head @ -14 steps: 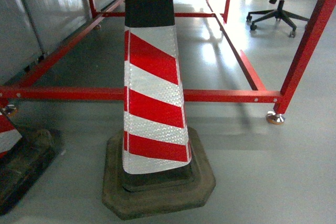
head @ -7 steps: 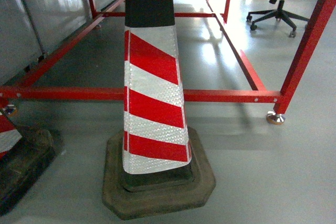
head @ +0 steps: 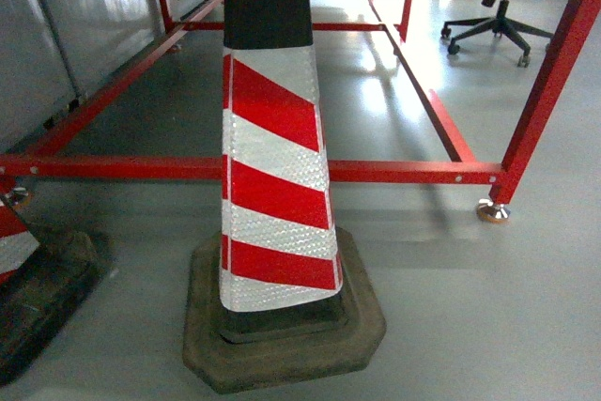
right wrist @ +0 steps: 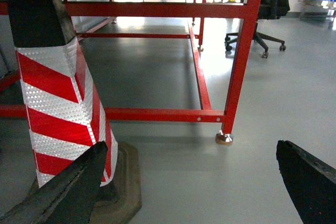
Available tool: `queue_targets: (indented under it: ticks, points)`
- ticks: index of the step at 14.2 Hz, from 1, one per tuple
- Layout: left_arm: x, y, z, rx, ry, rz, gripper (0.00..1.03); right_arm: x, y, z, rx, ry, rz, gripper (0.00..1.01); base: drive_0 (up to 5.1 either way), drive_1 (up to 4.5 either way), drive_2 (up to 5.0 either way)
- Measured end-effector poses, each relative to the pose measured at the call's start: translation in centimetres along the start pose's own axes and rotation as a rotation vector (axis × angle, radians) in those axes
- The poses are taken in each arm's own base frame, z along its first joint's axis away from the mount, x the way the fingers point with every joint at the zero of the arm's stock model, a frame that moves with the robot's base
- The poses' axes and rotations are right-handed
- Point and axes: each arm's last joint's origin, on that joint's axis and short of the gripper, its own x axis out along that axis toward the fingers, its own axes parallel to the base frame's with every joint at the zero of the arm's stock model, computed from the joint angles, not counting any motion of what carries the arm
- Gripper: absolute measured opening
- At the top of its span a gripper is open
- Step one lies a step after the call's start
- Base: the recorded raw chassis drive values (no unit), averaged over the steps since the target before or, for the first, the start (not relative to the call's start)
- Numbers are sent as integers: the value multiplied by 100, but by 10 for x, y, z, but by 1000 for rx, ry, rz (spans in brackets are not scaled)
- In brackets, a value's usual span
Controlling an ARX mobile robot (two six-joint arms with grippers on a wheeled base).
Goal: Pick blue part to blue bin on bottom shelf
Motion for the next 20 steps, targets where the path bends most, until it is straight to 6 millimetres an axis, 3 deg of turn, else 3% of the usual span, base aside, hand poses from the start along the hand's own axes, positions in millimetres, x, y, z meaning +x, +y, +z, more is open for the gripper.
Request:
queue_targets:
  ticks: [20]
  points:
    - [0,0,0,0,0,0,98,0,0,0,1,0,0,98,0,0,0]
